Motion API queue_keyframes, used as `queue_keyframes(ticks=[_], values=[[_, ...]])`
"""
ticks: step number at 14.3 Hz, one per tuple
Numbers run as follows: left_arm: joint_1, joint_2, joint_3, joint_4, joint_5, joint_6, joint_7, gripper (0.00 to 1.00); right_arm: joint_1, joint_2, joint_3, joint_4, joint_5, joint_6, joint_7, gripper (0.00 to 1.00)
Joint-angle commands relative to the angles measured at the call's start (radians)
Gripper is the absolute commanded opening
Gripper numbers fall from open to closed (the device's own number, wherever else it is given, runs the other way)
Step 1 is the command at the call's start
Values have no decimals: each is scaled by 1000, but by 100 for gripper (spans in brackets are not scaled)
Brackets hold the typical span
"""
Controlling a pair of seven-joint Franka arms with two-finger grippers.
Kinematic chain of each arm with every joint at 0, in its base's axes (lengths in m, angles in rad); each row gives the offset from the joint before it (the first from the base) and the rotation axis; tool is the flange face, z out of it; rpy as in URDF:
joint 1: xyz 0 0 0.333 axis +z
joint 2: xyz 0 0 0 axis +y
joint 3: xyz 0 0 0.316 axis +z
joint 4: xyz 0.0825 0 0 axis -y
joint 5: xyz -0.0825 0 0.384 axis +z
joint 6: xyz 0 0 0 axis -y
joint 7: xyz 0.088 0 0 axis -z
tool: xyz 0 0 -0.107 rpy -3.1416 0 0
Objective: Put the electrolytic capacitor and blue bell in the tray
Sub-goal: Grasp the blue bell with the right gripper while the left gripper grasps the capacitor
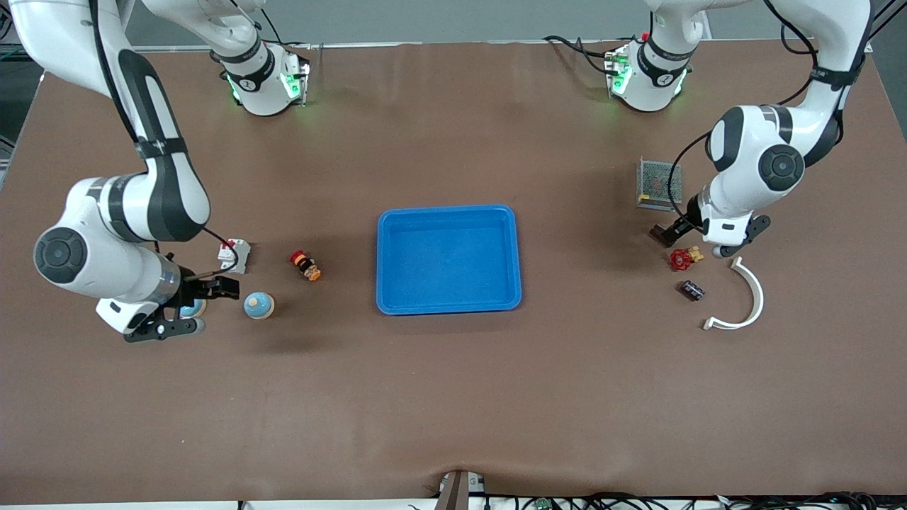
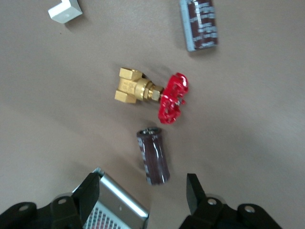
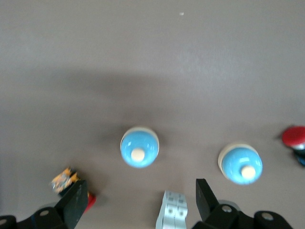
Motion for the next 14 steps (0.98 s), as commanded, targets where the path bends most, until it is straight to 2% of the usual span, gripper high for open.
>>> queue_keyframes(ticks=[1, 4, 8, 14], values=[[15, 45, -5, 0, -25, 44, 1, 71, 4, 32, -4, 32, 8, 18, -49, 100], [15, 76, -5, 4, -25, 59, -6, 64, 4, 60, -4, 31, 8, 47, -90, 100], [7, 111, -6, 5, -25, 107, -66, 64, 13, 113, -3, 20, 10, 100, -137, 100], [4, 139, -6, 13, -25, 110, -72, 47, 7, 146, -3, -26, 11, 169, -239, 100]])
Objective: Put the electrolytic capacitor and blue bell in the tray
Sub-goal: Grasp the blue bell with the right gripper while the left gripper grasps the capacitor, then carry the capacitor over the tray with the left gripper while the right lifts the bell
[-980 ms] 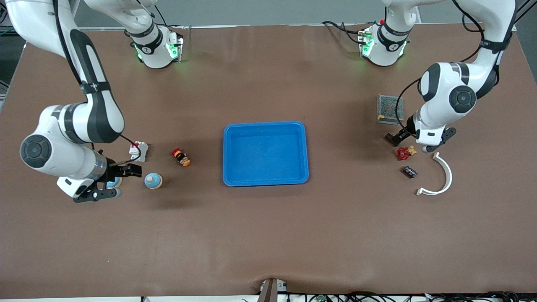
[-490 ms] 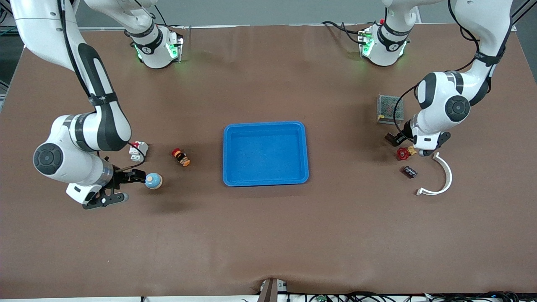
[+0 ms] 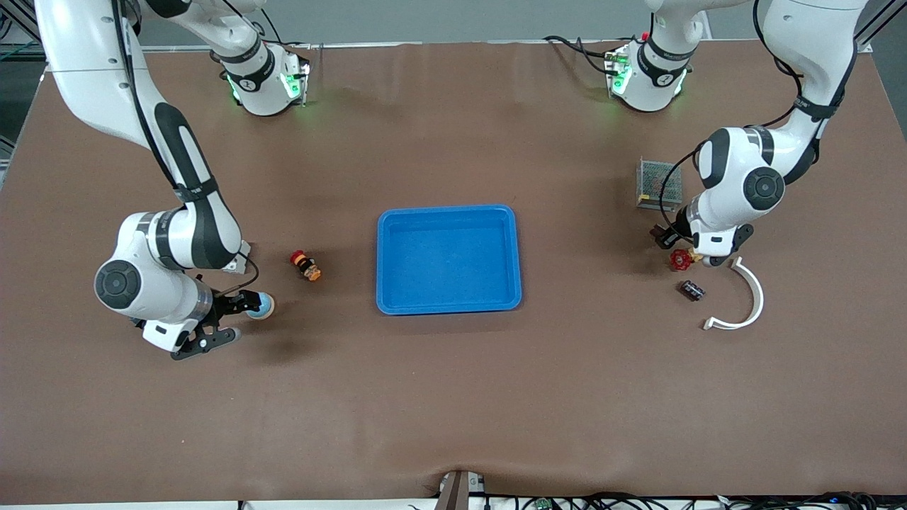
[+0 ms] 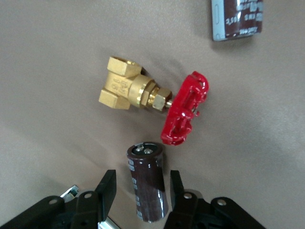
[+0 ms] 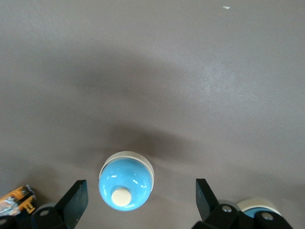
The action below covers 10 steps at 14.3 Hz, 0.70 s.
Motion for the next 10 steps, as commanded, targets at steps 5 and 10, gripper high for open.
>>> queue_keyframes(ticks=[5, 10], values=[[-5, 33, -2, 33, -24, 11, -9, 5, 4, -6, -1, -90, 13, 120, -30, 100], [-45, 19, -21, 93, -24, -20, -79, 0, 21, 9, -1, -121, 17, 161, -29, 100]])
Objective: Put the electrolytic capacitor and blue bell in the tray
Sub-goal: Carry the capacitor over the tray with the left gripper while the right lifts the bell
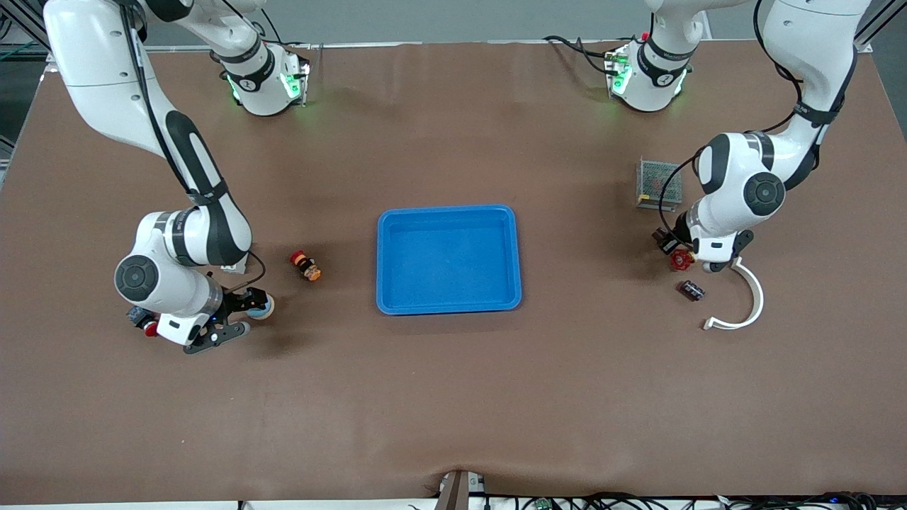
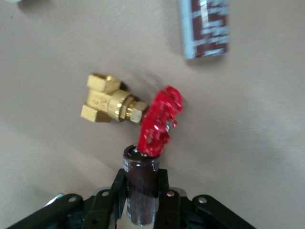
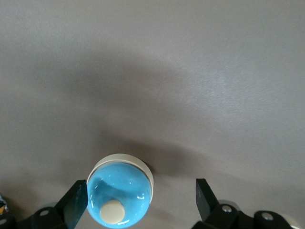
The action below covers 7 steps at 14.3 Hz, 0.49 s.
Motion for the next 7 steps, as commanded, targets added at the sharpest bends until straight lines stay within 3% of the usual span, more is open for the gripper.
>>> queue_keyframes(ticks=[1, 7], values=[[-51, -4, -32, 63, -24, -54, -105, 0, 23, -3, -3, -23, 19, 24, -12, 100], [-151, 4, -95, 268, -24, -281, -312, 0, 25, -3, -1, -36, 22, 29, -12, 100]])
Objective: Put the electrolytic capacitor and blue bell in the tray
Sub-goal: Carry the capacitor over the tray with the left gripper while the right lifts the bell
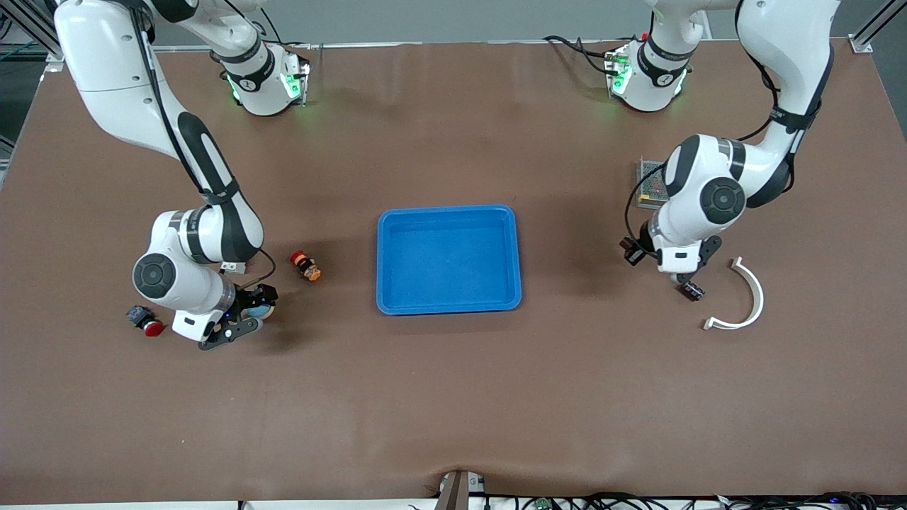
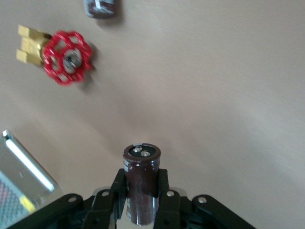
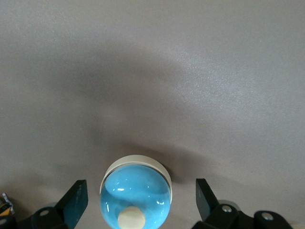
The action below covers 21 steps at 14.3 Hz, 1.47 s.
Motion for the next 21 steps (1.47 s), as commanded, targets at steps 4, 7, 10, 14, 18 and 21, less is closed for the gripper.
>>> queue_keyframes(ticks=[4, 7, 10, 14, 18, 21], values=[[-148, 10, -2, 179, -24, -175, -153, 0, -3, -7, -1, -33, 19, 28, -13, 100], [-223, 13, -2, 210, -27, -191, -284, 0, 0, -9, -3, -68, 20, 75, -13, 100], [-315, 71, -2, 242, -27, -189, -468, 0, -5, -9, -1, -73, 20, 75, -13, 100], [-400, 173, -2, 333, -27, -185, -736, 0, -6, -13, -1, -85, 20, 77, -15, 100], [-434, 257, -2, 426, -54, -160, -894, 0, -8, -16, -1, -86, 20, 75, -13, 100], [-449, 280, -2, 446, -112, -111, -940, 0, -8, -18, 2, -85, 20, 72, -12, 84]])
